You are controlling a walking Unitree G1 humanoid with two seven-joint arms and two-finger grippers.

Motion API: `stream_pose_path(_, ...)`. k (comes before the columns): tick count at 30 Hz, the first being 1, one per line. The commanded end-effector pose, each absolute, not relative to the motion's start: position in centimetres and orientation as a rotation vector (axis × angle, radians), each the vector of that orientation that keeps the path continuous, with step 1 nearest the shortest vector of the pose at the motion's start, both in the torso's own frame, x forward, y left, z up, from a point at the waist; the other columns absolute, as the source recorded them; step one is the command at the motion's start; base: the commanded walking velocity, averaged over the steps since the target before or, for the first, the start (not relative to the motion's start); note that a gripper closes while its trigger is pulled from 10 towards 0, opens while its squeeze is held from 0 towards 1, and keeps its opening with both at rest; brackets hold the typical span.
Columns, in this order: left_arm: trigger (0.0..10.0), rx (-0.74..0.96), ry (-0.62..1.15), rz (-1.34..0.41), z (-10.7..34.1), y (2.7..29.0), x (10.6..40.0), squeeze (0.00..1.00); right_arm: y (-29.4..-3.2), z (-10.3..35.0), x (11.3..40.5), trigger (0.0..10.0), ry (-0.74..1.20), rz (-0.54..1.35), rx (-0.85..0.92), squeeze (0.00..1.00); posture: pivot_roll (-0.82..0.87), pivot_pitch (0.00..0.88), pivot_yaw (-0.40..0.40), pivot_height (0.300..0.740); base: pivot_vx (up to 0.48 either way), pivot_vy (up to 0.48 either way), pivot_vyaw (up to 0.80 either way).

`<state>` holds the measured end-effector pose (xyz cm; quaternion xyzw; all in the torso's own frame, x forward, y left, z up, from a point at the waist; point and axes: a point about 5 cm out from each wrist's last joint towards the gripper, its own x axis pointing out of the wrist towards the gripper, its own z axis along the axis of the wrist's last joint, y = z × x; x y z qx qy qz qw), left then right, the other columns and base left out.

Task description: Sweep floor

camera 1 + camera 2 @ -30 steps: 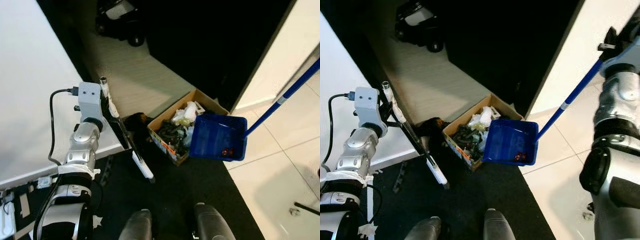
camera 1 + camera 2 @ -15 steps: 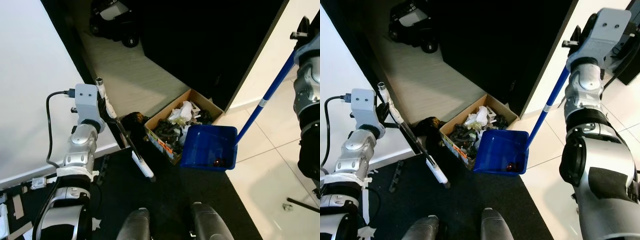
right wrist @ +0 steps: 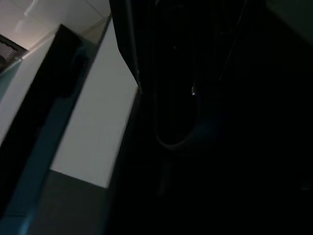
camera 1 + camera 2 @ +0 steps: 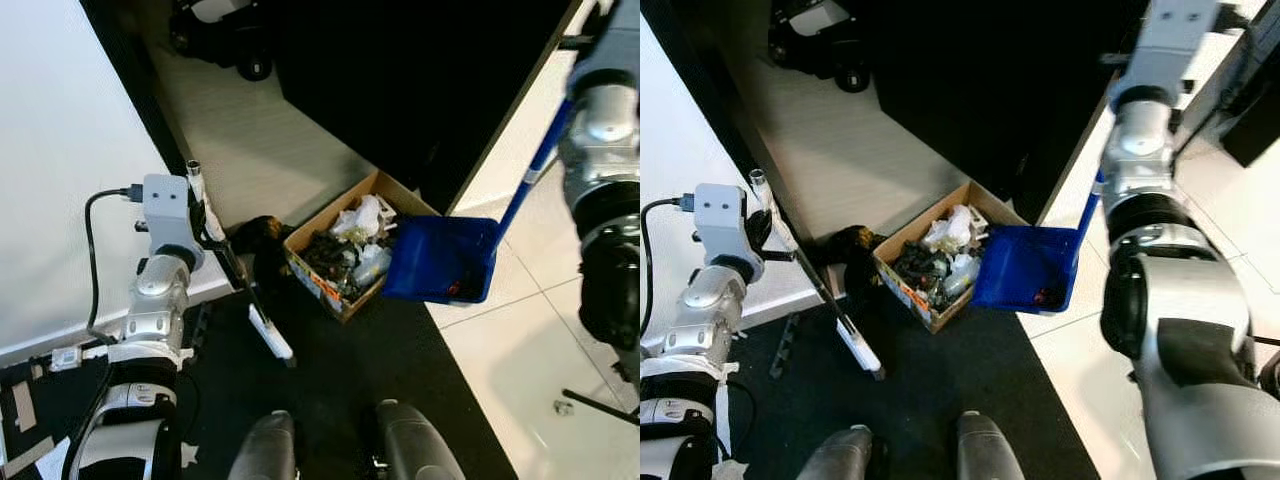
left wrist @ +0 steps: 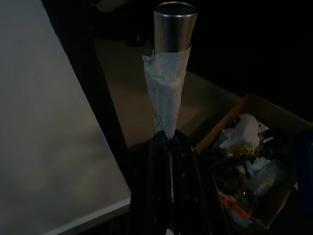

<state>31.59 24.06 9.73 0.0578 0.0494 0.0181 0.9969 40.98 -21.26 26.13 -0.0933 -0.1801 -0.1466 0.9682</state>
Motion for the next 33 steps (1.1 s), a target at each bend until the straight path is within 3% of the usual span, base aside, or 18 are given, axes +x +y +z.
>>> stream_pose_path(1, 10.0, 0.135, 0.053, 0.052, 10.8, 24.8, 31.5, 0.00, -19.6, 28.3, 41.3, 10.0, -0.433, -0.293, -0.226, 0.00, 0.05, 0.111, -0.090, 0.740, 0.000, 0.000, 0.00)
stream_pose_path(16, 10.0, 0.140, 0.055, 0.078, 10.6, 25.2, 30.8, 0.00, -13.7, 29.3, 41.2, 10.0, -0.577, -0.257, -0.388, 0.00, 0.05, 0.113, -0.110, 0.740, 0.000, 0.000, 0.00)
stream_pose_path(18, 10.0, 0.142, 0.055, 0.078, 10.7, 25.2, 30.8, 0.00, -11.6, 29.2, 40.9, 10.0, -0.639, -0.205, -0.447, 0.00, 0.05, 0.113, -0.110, 0.740, 0.000, 0.000, 0.00)
stream_pose_path(33, 10.0, 0.150, 0.053, 0.073, 10.7, 25.0, 30.8, 0.00, -6.3, 29.7, 39.4, 10.0, -0.820, -0.148, -0.435, 0.00, 0.04, 0.111, -0.111, 0.740, 0.000, 0.000, 0.00)
